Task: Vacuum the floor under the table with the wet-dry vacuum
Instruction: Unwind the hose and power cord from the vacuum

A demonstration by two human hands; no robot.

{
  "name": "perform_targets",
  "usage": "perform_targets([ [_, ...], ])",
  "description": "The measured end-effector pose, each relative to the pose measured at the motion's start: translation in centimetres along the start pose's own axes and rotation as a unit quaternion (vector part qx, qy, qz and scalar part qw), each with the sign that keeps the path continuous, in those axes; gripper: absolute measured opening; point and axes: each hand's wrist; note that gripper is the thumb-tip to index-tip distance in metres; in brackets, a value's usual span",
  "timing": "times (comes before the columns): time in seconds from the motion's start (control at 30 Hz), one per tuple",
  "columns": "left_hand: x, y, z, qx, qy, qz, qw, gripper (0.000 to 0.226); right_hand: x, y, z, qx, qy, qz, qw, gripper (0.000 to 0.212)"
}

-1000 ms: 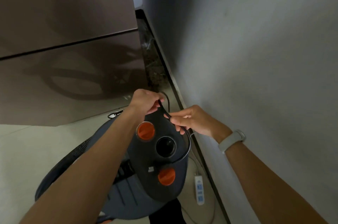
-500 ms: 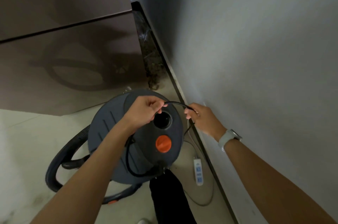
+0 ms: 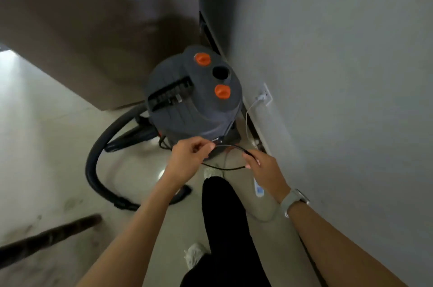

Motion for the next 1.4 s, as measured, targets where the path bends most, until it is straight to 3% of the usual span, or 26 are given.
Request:
perform_targets([
  [0.27, 13.4, -11.5, -2.0, -0.160, 0.090, 0.066, 0.981, 0.018, 13.6, 4.4, -7.3, -0.033, -0.207, -0.070, 0.975, 0.018],
  [0.5, 14.4, -19.3, -6.4, -0.274, 0.141, 0.103, 0.946, 0.027, 14.7, 9.4, -11.6, -0.057, -0.220, -0.078, 0.971, 0.019],
  [0.67, 11.5, -23.7, -11.7, -0.174, 0.154, 0.091, 0.968, 0.021, 12.5, 16.9, -13.8, -0.066, -0.219, -0.054, 0.972, 0.021],
  [0.73, 9.3, -25.4, -14.6, -0.002, 0.180, 0.110, 0.977, 0.015, 11.7, 20.5, -14.9, -0.063, -0.243, -0.048, 0.967, 0.022],
  [0.8, 7.3, -27.4, -17.4, 0.168, 0.214, 0.120, 0.955, 0.009, 10.9, 24.0, -16.4, -0.049, -0.284, -0.049, 0.956, 0.023],
  [0.87, 5.3, -30.0, -19.8, 0.217, 0.224, 0.097, 0.945, 0.006, 9.2, 27.2, -17.8, -0.072, -0.275, -0.071, 0.956, 0.027],
  [0.97, 2.7, -34.6, -21.8, 0.188, 0.156, 0.051, 0.968, 0.029, 4.7, 30.8, -20.1, -0.204, -0.212, -0.196, 0.935, 0.035],
  [1.07, 0.0, -40.1, -22.5, 0.062, 0.052, 0.004, 0.997, 0.028, -1.0, 33.3, -22.7, -0.291, -0.198, -0.250, 0.902, 0.049],
  [1.2, -3.2, -46.2, -23.9, -0.080, -0.058, -0.040, 0.994, 0.029, -6.9, 35.3, -26.7, -0.449, -0.216, -0.315, 0.808, 0.060],
  [1.3, -4.9, -49.2, -25.3, -0.090, -0.077, -0.071, 0.990, 0.030, -9.3, 37.4, -28.5, -0.526, -0.176, -0.376, 0.742, 0.049],
  [1.4, -6.1, -51.3, -26.4, -0.110, -0.122, -0.093, 0.982, 0.027, -11.1, 40.7, -28.0, -0.548, -0.128, -0.386, 0.731, 0.031],
])
Point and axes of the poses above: each hand's wrist, its own x-axis away from the middle knuckle, its own z-axis out of the back of the hand, y = z × x, and after that the axes turned 2 degrees about x, right-handed
